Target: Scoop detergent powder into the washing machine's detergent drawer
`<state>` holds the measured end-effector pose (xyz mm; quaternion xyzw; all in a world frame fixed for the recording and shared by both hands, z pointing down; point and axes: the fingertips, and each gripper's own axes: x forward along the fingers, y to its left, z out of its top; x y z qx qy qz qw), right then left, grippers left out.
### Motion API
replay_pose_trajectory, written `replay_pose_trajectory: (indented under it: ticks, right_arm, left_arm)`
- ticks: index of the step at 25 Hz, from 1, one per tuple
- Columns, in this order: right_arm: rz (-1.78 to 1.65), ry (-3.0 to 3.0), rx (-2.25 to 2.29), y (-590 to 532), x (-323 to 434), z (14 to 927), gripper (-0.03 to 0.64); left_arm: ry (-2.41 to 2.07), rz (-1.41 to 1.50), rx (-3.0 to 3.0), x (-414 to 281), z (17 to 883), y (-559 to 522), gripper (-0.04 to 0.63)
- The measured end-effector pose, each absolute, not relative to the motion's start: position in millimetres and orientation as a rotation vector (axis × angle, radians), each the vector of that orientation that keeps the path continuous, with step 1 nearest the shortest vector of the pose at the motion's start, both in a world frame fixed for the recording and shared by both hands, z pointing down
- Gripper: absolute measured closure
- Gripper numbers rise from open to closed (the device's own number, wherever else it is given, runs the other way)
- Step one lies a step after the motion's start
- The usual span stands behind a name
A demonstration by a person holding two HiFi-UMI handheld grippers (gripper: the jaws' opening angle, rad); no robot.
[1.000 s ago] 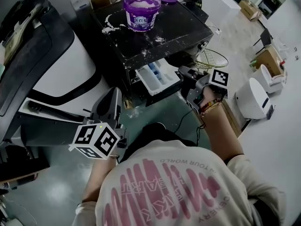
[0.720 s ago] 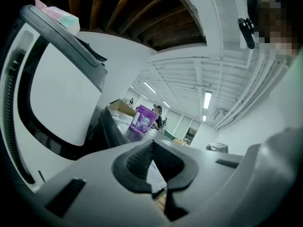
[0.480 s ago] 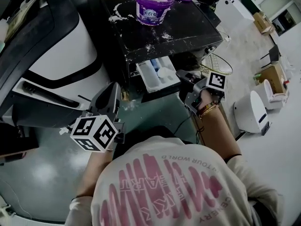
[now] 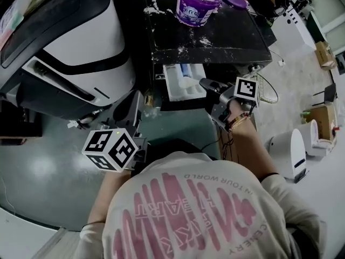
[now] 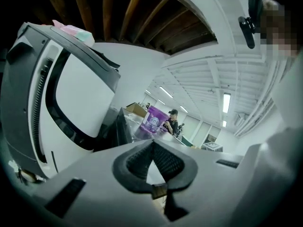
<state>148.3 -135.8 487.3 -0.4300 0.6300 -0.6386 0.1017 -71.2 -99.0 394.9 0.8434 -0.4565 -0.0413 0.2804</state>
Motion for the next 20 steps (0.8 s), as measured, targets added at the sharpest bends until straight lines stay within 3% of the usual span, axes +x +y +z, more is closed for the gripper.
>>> replay_pose_trajectory:
  ticks: [20]
  right_arm:
    - [-1.794, 2.362, -1.309, -154.1, 115.4, 482.6, 0.612]
  left_arm:
    - [-1.428, -0.167, 2.134, -98.9, 397.5, -76.4, 0.592]
